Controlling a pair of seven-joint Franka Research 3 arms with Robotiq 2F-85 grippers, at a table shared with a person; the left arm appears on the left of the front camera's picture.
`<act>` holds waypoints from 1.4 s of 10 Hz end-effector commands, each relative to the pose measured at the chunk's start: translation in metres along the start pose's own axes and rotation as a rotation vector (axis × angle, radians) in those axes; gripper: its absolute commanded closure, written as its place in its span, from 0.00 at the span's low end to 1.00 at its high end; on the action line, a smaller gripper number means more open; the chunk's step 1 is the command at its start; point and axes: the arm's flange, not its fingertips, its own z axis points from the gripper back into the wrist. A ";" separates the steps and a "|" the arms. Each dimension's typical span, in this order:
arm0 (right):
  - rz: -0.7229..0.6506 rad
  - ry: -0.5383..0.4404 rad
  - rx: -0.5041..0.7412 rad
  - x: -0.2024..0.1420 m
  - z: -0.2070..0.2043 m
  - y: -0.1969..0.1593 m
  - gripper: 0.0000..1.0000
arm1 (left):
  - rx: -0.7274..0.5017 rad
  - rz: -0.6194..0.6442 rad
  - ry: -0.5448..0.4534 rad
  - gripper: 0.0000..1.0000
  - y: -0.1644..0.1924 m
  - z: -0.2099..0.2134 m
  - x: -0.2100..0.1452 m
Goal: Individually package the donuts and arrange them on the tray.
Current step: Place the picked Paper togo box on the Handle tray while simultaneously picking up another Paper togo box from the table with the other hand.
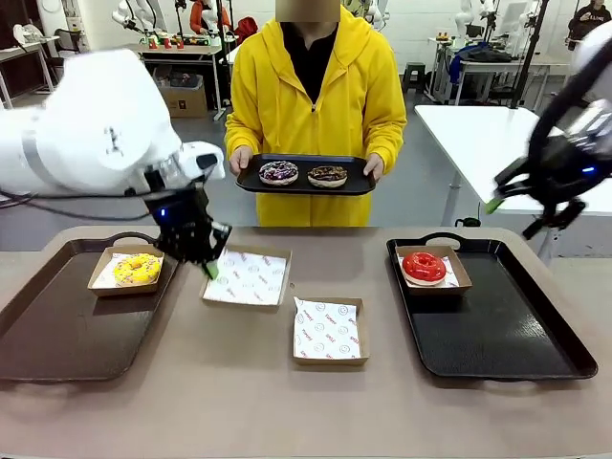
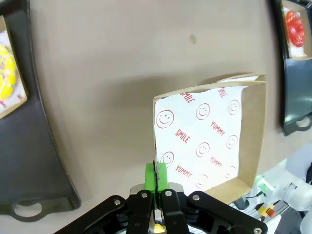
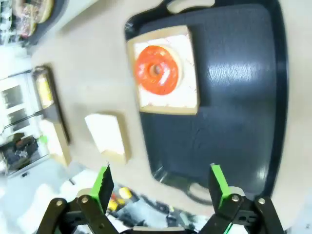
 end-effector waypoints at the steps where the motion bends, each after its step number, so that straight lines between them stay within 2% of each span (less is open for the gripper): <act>1: 0.022 -0.038 0.222 -0.024 0.034 -0.044 0.00 | 0.005 0.037 0.014 1.00 -0.010 0.014 0.025; 3: 0.081 -0.127 0.403 -0.057 0.071 -0.081 0.00 | 0.019 0.077 -0.001 1.00 -0.015 0.021 0.048; 5: 0.049 -0.175 0.551 -0.063 0.083 -0.121 0.00 | 0.040 0.094 0.012 1.00 -0.020 0.017 0.064; 6: 0.047 -0.159 0.595 -0.060 0.080 -0.137 0.00 | 0.061 0.092 0.004 1.00 -0.023 0.016 0.068; 8: 0.060 -0.089 0.650 -0.057 0.067 -0.164 0.00 | 0.091 0.103 -0.005 1.00 -0.023 0.017 0.080; 10: 0.041 -0.060 0.666 -0.056 0.053 -0.180 0.00 | 0.102 0.105 -0.005 1.00 -0.023 0.018 0.090; 12: 0.038 -0.062 0.645 -0.052 0.047 -0.178 0.00 | 0.138 0.082 0.018 1.00 -0.024 0.016 0.093; 13: 0.015 -0.055 0.660 -0.059 0.041 -0.182 0.00 | 0.079 0.078 -0.007 1.00 -0.019 0.017 0.086; 14: 0.015 -0.055 0.660 -0.059 0.041 -0.182 0.00 | 0.079 0.078 -0.007 1.00 -0.019 0.017 0.086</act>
